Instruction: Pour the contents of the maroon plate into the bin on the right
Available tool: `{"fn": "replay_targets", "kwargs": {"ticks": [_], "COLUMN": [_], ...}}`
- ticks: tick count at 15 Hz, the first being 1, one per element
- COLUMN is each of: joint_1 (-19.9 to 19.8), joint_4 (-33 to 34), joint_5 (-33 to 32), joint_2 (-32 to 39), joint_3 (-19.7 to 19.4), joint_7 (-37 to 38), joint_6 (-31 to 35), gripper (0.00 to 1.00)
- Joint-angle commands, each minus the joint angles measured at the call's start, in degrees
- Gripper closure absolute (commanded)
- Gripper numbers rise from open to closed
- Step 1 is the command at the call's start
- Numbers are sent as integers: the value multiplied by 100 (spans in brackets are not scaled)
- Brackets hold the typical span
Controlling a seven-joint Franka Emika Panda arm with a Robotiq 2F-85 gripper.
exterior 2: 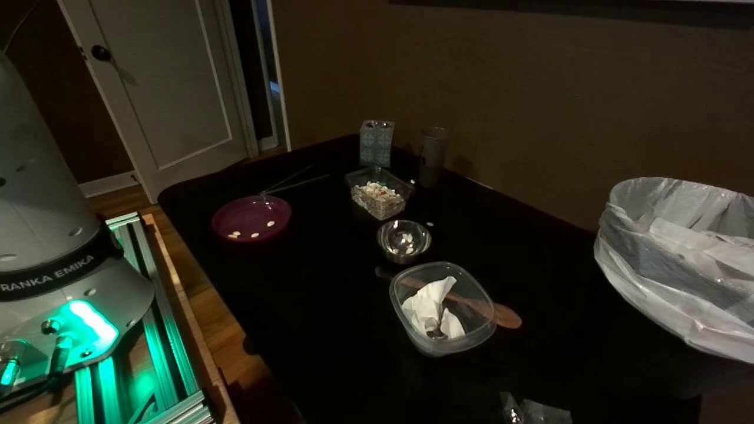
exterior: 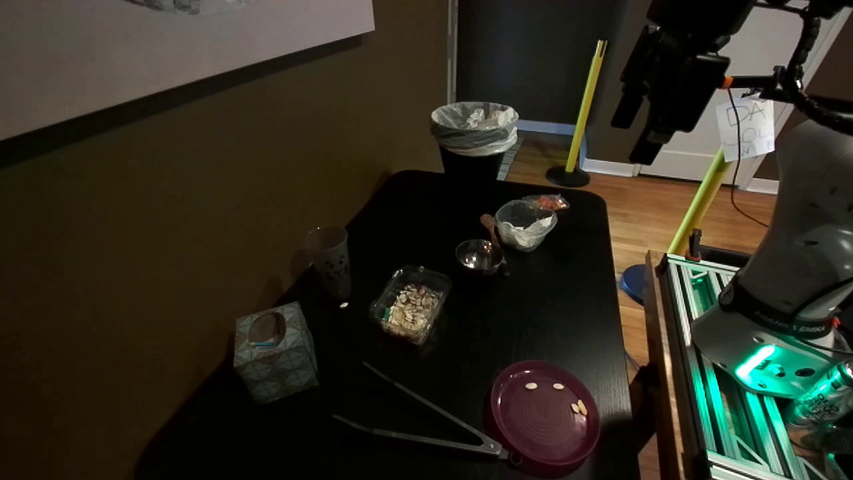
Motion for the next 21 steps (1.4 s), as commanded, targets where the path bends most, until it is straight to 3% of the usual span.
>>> {"fn": "replay_targets", "kwargs": {"ticks": [1,4,6,7,9,12,16,21], "joint_1": [-639,-1161,-998,-1117,-1109,-1163,-1831,-2261], "joint_4": [-347,-712,-838,-702,-784,-753,-691,-289], "joint_5": [-385,-522,102,-266,-70,10,-56,-127], "joint_2": [62,226,400,242,371,505,1710,3338], "joint_3": [-116,-342,-765,-496,-683,-661,-727,-325], "joint_7": [424,766,489,546,494,676,1509,3072], "joint_6": [294,695,1107,756,991,1040,2348,3857], "gripper": [0,0,0,0,0,0,0,0]}}
